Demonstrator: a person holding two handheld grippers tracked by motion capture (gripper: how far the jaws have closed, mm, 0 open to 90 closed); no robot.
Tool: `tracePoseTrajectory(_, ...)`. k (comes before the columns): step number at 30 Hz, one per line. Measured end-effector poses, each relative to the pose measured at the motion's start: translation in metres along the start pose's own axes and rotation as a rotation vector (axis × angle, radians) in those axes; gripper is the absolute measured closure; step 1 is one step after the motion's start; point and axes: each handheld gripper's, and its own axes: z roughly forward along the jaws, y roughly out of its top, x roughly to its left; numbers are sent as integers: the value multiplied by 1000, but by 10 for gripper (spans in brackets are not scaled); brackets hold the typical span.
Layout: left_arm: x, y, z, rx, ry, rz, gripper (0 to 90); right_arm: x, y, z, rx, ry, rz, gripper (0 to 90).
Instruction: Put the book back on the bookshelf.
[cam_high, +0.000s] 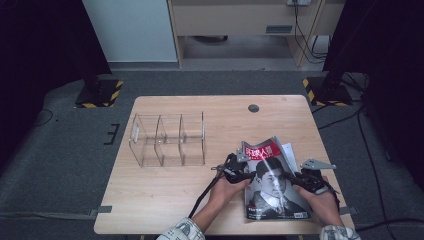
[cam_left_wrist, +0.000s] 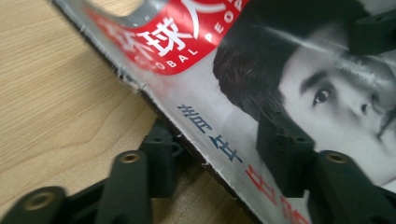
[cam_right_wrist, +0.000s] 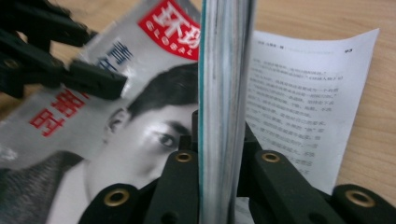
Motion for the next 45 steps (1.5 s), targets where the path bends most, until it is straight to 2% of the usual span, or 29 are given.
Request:
tracePoseTrajectory(2, -1, 0, 0, -2, 7, -1, 558, -2, -1, 1, 15, -4, 7, 726)
tracePoseTrajectory(3, -1, 0, 0, 0, 7, 2, 568, -3, -1, 1, 27, -23, 1, 645)
tracePoseTrajectory(4, -1, 0, 0, 0, 7, 2, 575, -3, -1, 1, 27, -23, 1, 645)
tracePoseTrajectory(5, -1, 1, 0, 3, 5, -4, 584, -4, -1, 0, 62, -97, -3, 435)
tracePoseTrajectory(6, -1, 1, 0, 3, 5, 2, 586, -5, -1, -1, 63, -125, 0, 358)
tracePoseTrajectory(7, -1, 1, 0, 3, 5, 2, 591, -5, -1, -1, 63, -125, 0, 358)
tracePoseTrajectory(9, -1, 1, -1, 2, 3, 10, 601, -13, -4, -9, 61, -213, 31, 270)
tracePoseTrajectory(12, -1, 2, -1, 4, 3, 24, 612, -14, -7, -12, 62, -201, 44, 277)
tracePoseTrajectory(14, -1, 2, -2, 9, 5, 32, 613, -14, -9, -10, 87, -199, 54, 290)
tracePoseTrajectory(16, -2, 3, -2, 9, 8, 34, 613, -12, -9, -6, 96, -172, 42, 315)
tracePoseTrajectory(17, -3, 4, -3, 6, 7, 37, 612, -10, -10, -4, 104, -166, 38, 286)
tracePoseTrajectory(18, -3, 5, -4, 1, 3, 38, 611, -8, -10, -3, 110, -176, 25, 287)
tracePoseTrajectory(22, -3, 8, -4, 2, -22, 29, 522, -7, -11, -2, 105, -183, 27, 289)
tracePoseTrajectory(25, -1, 18, -3, -14, -49, 14, 473, -5, -11, 0, 95, -192, 27, 290)
tracePoseTrajectory(30, 4, 32, 5, -11, -83, -5, 369, -3, -10, 3, 86, -188, 23, 302)
tracePoseTrajectory(31, 5, 35, 6, -8, -90, 3, 363, -4, -10, 3, 84, -183, 21, 316)
tracePoseTrajectory(34, 7, 45, 12, 18, -75, 56, 360, -7, -11, 2, 69, -178, 14, 347)
tracePoseTrajectory(38, 9, 54, 17, 14, -69, 45, 357, -7, -11, 4, 59, -171, 11, 349)
tracePoseTrajectory(40, 9, 60, 21, 22, -48, 85, 358, -7, -10, 7, 49, -164, -3, 354)
tracePoseTrajectory(42, 10, 66, 23, 28, -52, 96, 359, -7, -10, 7, 50, -160, -6, 355)
tracePoseTrajectory(44, 13, 71, 25, 32, -72, 81, 368, -7, -10, 8, 47, -160, -9, 360)
tracePoseTrajectory(45, 17, 73, 26, 23, -83, 57, 380, -7, -9, 8, 47, -158, -14, 362)
